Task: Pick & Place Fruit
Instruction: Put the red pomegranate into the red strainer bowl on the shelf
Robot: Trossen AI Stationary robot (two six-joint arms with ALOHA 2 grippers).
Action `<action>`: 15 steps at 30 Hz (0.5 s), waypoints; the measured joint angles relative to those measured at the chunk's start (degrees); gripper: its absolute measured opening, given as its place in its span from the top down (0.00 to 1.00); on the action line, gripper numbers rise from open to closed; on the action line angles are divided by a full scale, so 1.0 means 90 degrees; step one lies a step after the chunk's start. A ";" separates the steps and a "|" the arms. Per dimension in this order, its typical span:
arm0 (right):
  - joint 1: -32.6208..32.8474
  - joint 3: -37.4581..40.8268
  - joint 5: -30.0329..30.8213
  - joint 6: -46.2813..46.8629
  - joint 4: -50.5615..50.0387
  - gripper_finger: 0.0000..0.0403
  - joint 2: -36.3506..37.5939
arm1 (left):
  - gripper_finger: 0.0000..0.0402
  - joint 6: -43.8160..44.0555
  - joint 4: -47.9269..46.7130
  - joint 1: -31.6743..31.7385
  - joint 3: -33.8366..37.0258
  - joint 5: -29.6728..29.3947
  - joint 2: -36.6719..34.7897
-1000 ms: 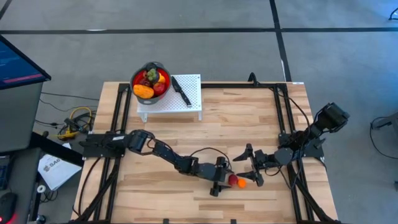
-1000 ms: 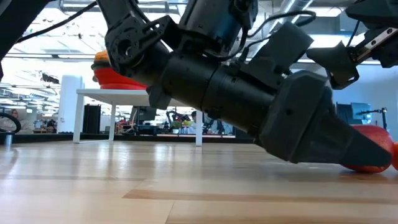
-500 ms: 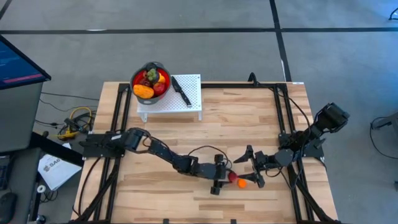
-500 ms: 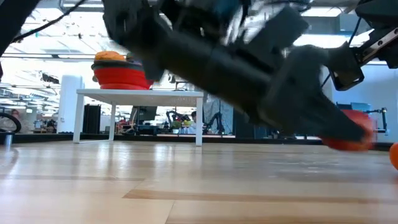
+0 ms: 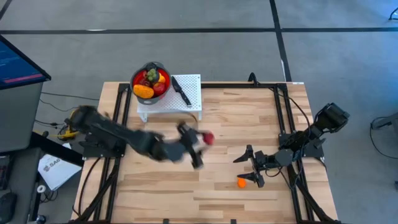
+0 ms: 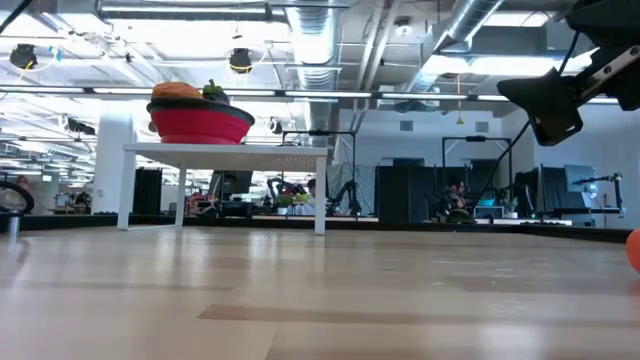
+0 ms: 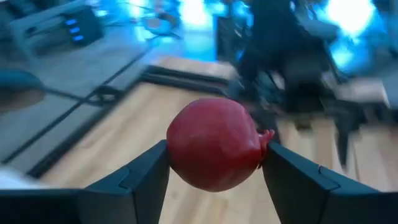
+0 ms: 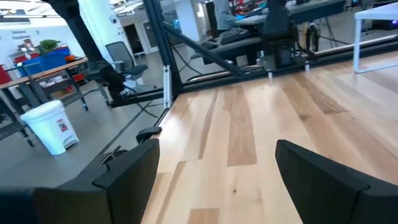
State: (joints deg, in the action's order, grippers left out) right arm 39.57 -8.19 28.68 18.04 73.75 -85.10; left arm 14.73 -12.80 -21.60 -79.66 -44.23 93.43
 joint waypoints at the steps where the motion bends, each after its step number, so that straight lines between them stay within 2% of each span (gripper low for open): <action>1: -0.0012 0.0000 0.0005 0.0000 0.0002 0.22 -0.0002 | 0.43 0.0254 -0.0287 0.0128 -0.0006 -0.0049 -0.0307; 6: -0.0024 0.0000 0.0015 0.0000 0.0050 0.22 -0.0002 | 0.42 0.1390 -0.2151 0.1124 -0.0007 -0.0083 -0.1538; 10: -0.0024 0.0000 0.0015 0.0049 0.0049 0.22 -0.0002 | 0.42 0.1616 -0.3475 0.2022 0.0001 -0.0046 -0.2078; 15: -0.0026 0.0000 0.0015 0.0049 0.0049 0.22 -0.0002 | 0.42 0.1389 -0.3706 0.3060 0.0000 -0.0039 -0.2271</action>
State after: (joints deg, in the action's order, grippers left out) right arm 39.34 -8.19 28.82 18.48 74.19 -85.12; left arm 27.24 -46.15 5.94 -79.66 -44.59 72.99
